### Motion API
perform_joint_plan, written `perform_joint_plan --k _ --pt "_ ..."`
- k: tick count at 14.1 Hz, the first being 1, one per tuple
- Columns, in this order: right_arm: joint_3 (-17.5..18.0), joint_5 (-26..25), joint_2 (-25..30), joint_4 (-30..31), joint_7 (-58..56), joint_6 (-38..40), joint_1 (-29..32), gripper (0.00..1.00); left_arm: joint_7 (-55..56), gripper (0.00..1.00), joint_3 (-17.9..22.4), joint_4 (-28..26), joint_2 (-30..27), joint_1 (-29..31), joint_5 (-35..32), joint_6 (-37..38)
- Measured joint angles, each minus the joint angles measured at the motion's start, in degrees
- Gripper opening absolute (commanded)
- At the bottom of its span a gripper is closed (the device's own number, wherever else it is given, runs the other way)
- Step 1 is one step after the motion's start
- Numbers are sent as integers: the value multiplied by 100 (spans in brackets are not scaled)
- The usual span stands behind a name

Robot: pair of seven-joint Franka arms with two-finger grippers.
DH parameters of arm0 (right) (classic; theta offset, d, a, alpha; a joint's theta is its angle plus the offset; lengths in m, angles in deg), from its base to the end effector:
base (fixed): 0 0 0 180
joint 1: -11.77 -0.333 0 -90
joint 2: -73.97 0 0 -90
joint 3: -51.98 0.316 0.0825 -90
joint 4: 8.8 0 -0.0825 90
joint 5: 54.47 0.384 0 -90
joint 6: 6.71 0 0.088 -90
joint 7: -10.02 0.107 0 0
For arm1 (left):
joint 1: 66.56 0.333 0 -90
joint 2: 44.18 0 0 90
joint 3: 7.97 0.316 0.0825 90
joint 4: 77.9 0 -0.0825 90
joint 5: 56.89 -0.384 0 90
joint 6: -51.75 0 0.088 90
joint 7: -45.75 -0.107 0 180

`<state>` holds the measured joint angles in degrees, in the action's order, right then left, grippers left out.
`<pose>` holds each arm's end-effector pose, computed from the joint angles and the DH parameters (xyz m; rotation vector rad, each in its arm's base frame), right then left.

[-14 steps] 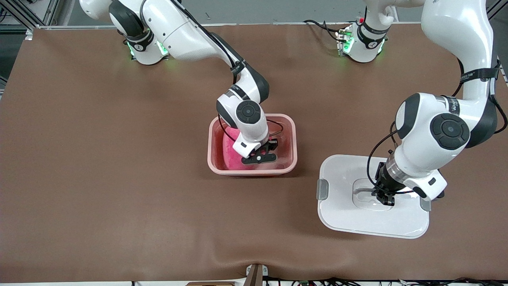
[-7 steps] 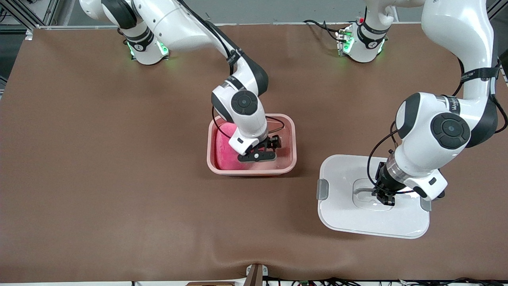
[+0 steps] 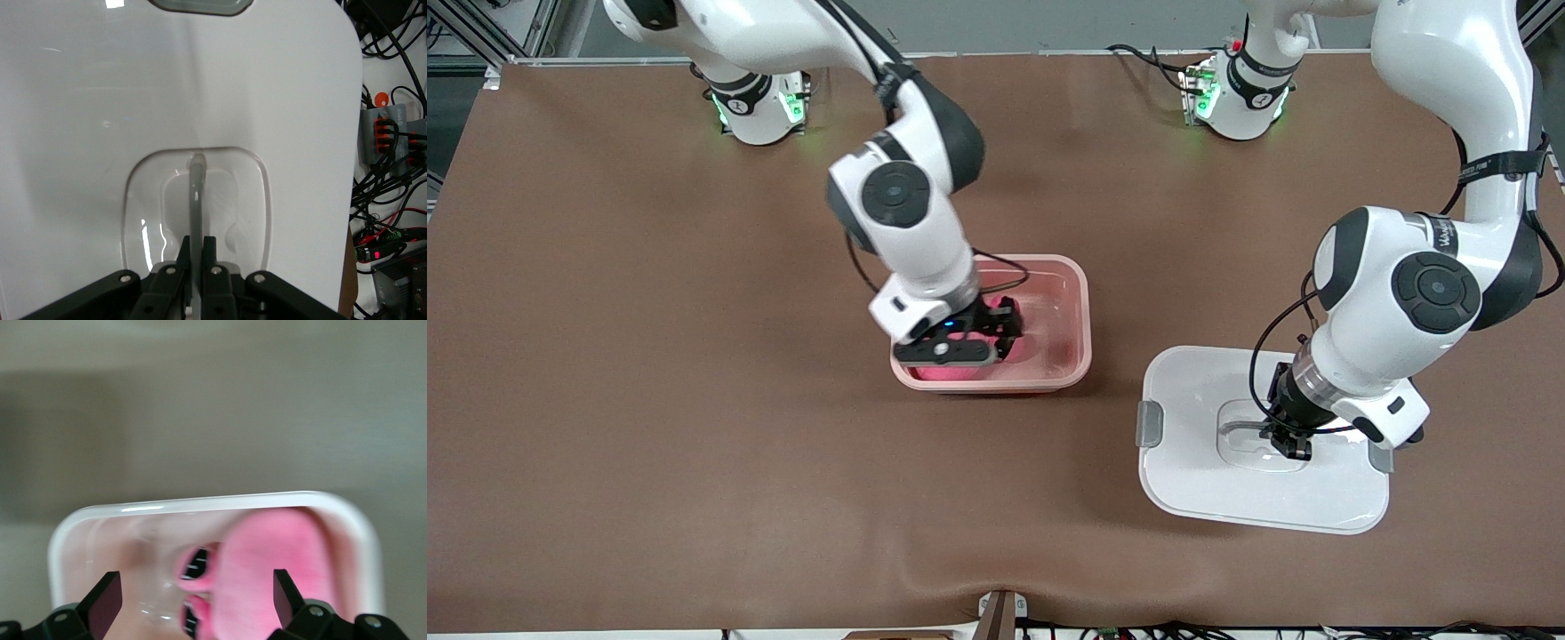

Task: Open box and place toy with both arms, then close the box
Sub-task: 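Open the right gripper and withdraw it from the tray, then carry the lid over the tray with the left gripper while the right gripper retracts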

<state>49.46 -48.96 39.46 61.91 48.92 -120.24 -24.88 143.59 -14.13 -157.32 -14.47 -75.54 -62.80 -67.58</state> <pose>0.6059 0.4280 0.4327 -2.9952 0.1584 -0.1162 0.7035 -0.1691 0.4306 2.2807 1.9601 0.2041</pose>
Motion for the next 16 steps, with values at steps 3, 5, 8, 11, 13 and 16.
perform_joint_plan --k 3,5,8,11,13,16 --pt "1 1 427 142 -337 516 551 100 0 0 -24 0 -17 -2 0 0" --pt "1 1 694 425 -483 548 826 100 0 0 -38 0 -26 -6 0 0" --pt "-2 1 1196 1073 -1045 642 1294 100 5 0 -123 0 -35 -15 0 0" --pt "-5 1 1711 1657 -1856 797 1784 100 148 0 -283 1 -37 -23 0 0" --pt "-5 0 1973 1859 -2405 974 2094 100 246 0 -392 2 -37 -46 0 0" --pt "-9 2 2295 2087 -3391 1242 2781 100 417 0 -560 -2 -37 -82 0 0"
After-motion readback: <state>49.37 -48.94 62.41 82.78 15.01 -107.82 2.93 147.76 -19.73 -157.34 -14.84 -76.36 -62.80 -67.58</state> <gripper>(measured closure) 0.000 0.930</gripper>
